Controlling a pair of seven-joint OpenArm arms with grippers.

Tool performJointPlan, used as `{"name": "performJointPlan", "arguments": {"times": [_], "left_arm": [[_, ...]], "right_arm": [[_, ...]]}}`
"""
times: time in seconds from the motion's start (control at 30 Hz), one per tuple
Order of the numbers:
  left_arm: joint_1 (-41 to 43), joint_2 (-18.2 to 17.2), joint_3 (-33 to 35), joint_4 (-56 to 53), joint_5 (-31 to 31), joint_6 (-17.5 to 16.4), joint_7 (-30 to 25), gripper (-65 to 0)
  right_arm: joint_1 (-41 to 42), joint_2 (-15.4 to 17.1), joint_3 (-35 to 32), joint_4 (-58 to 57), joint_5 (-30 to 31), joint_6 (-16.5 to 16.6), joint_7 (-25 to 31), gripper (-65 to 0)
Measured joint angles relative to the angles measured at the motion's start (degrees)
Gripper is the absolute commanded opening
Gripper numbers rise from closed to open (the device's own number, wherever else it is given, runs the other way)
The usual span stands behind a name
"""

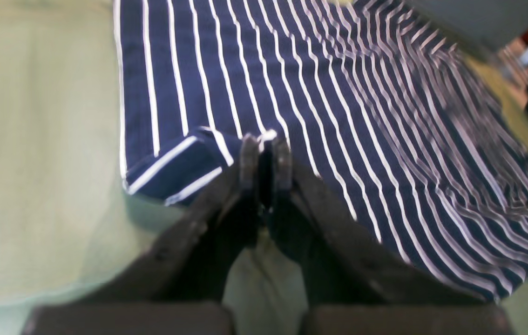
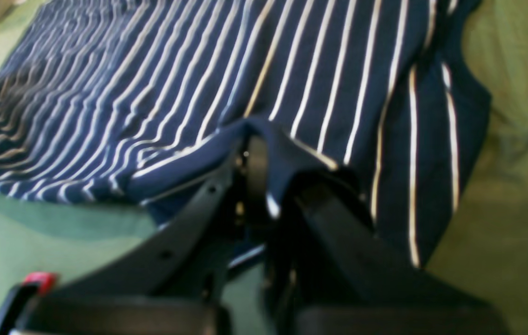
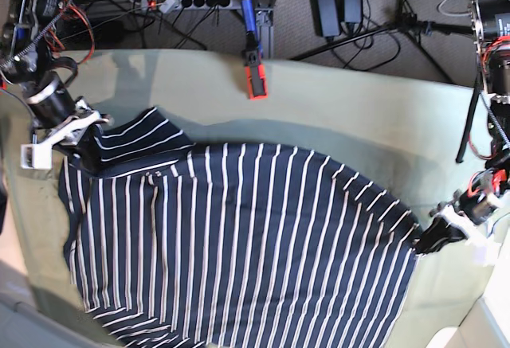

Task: Fold the T-shirt properly
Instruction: 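Lift and pull the shirt with both grippers toward the table edge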

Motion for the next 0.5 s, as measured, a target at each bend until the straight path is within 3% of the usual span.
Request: {"name": "performJointPlan", "arguments": {"times": [0.23,0.5], "left_arm": [[-9.7,2.1,0.2,-13.5,3.7,-0.2,-2.1,-65.0],[-14.6,2.5,0.2,-22.9,7.3,-0.2,-6.3,-65.0]], "right_arm": [[13.1,2.4,-5.3,-12.3,-2.8,0.0,0.0,-65.0],[27.5,2.6,-10.9,-27.6,-6.9,0.0,0.0,-65.0]]}}
